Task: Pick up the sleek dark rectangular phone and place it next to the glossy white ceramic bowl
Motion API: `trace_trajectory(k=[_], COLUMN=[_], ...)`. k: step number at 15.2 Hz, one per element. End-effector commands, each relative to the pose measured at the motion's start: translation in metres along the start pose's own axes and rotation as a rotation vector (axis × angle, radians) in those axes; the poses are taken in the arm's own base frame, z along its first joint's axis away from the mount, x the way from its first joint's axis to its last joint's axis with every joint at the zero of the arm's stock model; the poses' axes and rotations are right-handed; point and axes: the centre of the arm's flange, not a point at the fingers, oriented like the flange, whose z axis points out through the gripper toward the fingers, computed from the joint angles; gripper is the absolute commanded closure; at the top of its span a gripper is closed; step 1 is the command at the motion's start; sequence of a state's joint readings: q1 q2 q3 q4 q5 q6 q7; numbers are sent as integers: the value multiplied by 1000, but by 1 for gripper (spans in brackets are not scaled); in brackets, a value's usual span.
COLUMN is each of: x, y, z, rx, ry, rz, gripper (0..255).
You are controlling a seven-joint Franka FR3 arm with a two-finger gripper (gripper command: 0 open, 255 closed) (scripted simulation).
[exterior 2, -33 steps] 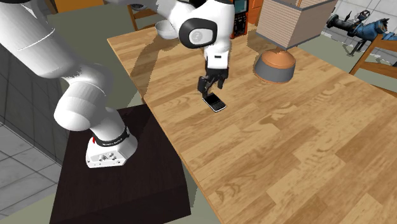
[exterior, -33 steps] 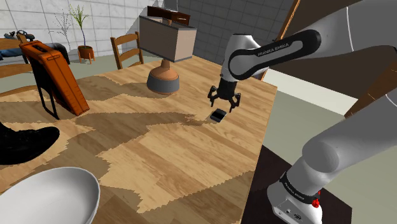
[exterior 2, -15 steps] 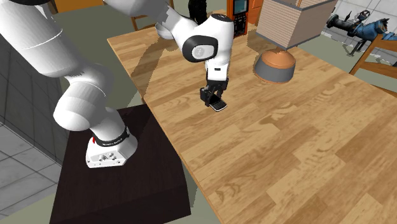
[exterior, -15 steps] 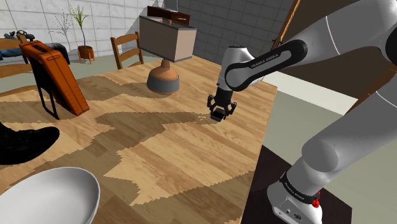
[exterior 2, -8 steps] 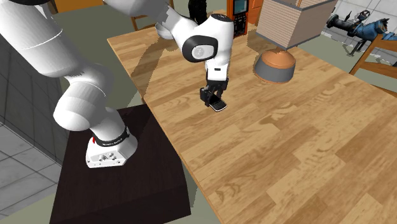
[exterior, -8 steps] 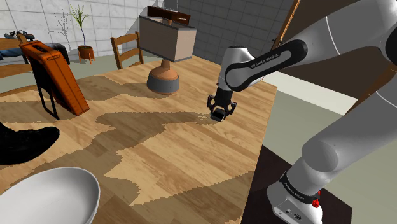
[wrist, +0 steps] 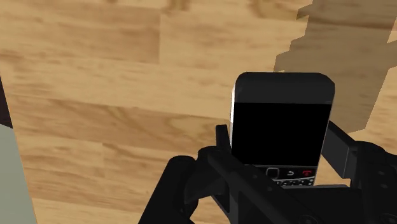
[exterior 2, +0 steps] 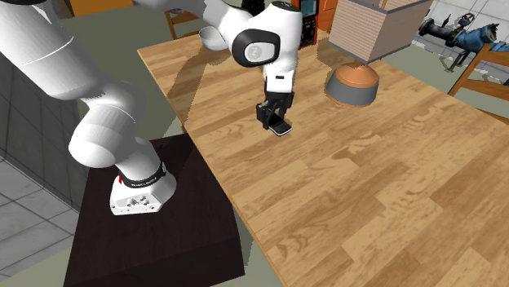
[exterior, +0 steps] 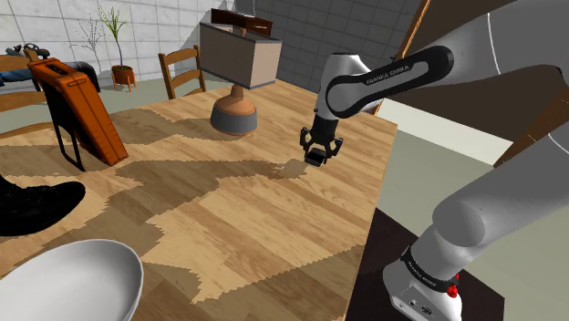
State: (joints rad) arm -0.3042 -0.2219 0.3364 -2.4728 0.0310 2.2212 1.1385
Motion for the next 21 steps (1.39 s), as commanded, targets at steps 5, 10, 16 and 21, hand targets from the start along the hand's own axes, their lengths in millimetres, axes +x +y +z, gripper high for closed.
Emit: trace_trajectory(k=[5, 10, 16, 21], x=[1, 2, 2, -8], y=[1, 3, 5, -1], z=[-32, -59, -90, -109], rx=[0, 0, 0, 0], ry=[0, 0, 0, 0], rz=[0, 0, 0, 0], gripper=[255, 255, 255, 255])
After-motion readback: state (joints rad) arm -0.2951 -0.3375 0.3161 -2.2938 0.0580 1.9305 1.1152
